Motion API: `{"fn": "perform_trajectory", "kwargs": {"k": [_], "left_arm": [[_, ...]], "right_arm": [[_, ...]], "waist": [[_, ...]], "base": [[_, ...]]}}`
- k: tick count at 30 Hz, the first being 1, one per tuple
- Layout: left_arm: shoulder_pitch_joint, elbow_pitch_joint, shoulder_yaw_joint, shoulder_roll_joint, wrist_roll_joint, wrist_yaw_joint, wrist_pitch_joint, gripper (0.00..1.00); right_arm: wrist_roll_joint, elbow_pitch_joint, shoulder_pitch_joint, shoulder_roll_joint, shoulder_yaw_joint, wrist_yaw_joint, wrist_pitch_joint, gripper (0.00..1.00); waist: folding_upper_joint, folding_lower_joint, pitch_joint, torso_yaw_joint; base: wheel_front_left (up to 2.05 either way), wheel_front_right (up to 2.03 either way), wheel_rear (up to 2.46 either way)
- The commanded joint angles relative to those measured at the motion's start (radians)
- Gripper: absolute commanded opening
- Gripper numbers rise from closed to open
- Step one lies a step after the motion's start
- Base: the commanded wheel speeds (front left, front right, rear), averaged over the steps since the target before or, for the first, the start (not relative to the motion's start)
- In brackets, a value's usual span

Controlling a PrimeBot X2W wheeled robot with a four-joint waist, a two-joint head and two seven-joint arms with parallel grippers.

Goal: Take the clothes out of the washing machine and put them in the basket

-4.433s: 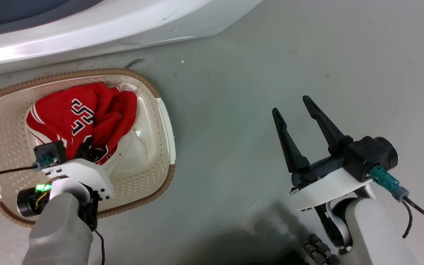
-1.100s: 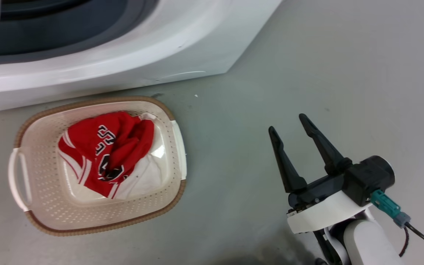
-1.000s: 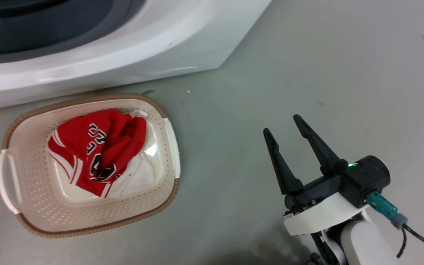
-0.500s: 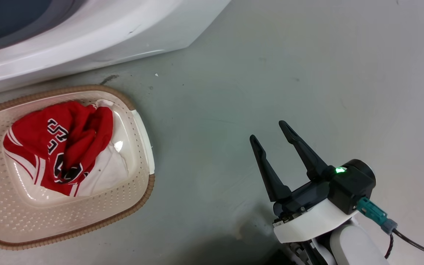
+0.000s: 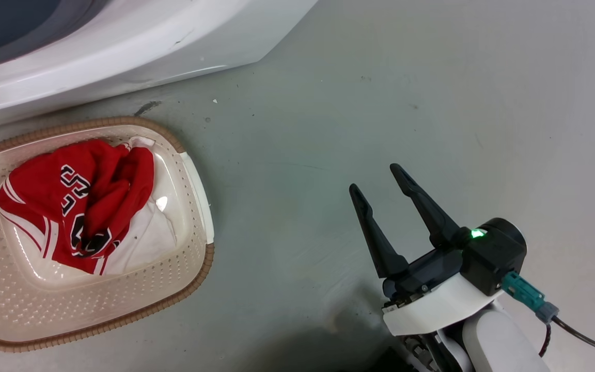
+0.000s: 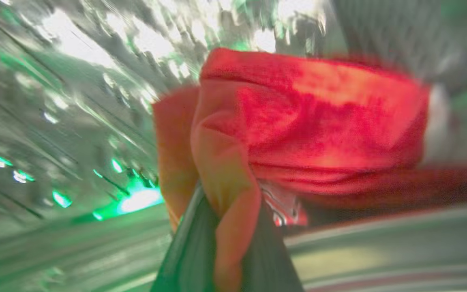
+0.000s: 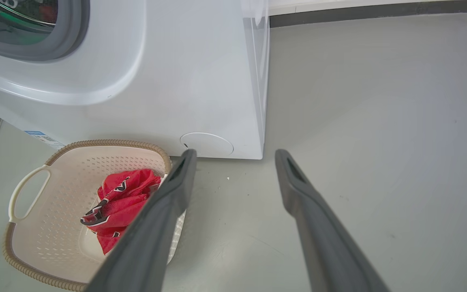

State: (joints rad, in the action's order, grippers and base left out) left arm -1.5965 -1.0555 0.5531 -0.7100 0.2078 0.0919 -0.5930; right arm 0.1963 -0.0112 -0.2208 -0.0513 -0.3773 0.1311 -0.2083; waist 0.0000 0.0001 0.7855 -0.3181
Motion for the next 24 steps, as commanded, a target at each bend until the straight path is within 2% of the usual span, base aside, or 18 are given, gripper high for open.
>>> {"fn": "perform_trajectory", "kwargs": {"k": [1,8,14,20,21,22,24], "left_arm": [[0.021,0.025,0.000,-0.003,-0.001,-0.017,0.026,0.00],[0.099,0.149,-0.038,-0.016,0.025,-0.112,0.225,0.00],[0.194,0.198,-0.103,0.021,0.098,-0.179,0.423,0.00],[0.317,0.172,-0.165,0.062,0.181,-0.193,0.624,0.00],[0.341,0.161,-0.167,0.069,0.186,-0.187,0.652,0.00],[0.402,0.130,-0.189,0.097,0.224,-0.173,0.734,0.00],[0.439,0.109,-0.198,0.123,0.245,-0.166,0.784,0.00]], "right_arm": [[0.004,0.003,-0.013,0.002,0.002,-0.001,-0.003,1.00],[0.006,0.008,-0.022,0.002,0.007,-0.001,-0.004,1.00],[0.000,0.009,-0.021,0.002,0.029,-0.001,0.000,1.00],[-0.006,0.014,0.003,0.002,0.050,-0.001,0.010,1.00],[-0.007,0.017,0.011,0.002,0.053,-0.001,0.012,1.00],[-0.009,0.020,0.029,0.002,0.060,-0.001,0.022,1.00],[-0.013,0.019,0.039,0.002,0.067,-0.001,0.028,1.00]], "waist": [[0.0000,-0.0001,-0.002,0.000],[0.0000,-0.0001,-0.024,-0.004],[0.0000,-0.0001,-0.067,-0.006],[0.0000,-0.0001,-0.156,-0.009],[0.0000,-0.0001,-0.176,-0.008],[0.0000,-0.0001,-0.232,-0.001],[0.0000,-0.0001,-0.268,0.009]], "base": [[0.00,0.00,0.00],[0.00,0.00,0.00],[0.00,0.00,0.00],[0.00,0.00,0.00],[0.00,0.00,0.00],[0.00,0.00,0.00],[0.00,0.00,0.00]]}}
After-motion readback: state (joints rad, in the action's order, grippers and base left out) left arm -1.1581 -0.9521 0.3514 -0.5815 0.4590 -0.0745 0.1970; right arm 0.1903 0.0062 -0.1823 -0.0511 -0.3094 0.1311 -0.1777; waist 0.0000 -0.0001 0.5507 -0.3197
